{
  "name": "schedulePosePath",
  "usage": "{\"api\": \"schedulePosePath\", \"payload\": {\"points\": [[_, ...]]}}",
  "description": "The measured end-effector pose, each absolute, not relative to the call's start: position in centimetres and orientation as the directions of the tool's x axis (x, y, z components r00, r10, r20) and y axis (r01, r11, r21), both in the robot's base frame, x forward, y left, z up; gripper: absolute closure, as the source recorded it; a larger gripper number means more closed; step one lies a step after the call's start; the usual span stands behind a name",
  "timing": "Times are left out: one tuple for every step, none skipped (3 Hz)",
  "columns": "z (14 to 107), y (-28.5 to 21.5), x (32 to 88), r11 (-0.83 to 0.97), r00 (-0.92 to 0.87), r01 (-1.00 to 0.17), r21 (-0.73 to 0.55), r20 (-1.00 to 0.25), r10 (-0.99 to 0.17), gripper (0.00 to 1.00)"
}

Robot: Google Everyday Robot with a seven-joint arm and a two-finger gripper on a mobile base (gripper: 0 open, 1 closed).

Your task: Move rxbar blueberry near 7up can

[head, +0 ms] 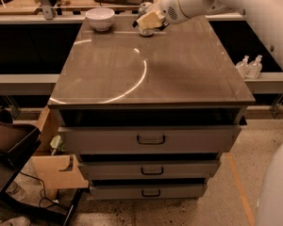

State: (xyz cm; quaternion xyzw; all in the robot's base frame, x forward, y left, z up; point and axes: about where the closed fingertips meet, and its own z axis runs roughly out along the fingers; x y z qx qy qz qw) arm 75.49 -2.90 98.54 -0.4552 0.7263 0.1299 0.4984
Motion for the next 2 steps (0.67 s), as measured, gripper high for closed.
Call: {"api": "schedulePosePath", "payload": {"points": [[96.1, -4.7, 79.1, 0.590, -0.125, -0.772, -0.238, -0.853, -0.506, 1.00], [94.1, -6.8, 82.2, 0.619, -0.164, -0.753, -0.221, -0.848, -0.503, 1.00]]}}
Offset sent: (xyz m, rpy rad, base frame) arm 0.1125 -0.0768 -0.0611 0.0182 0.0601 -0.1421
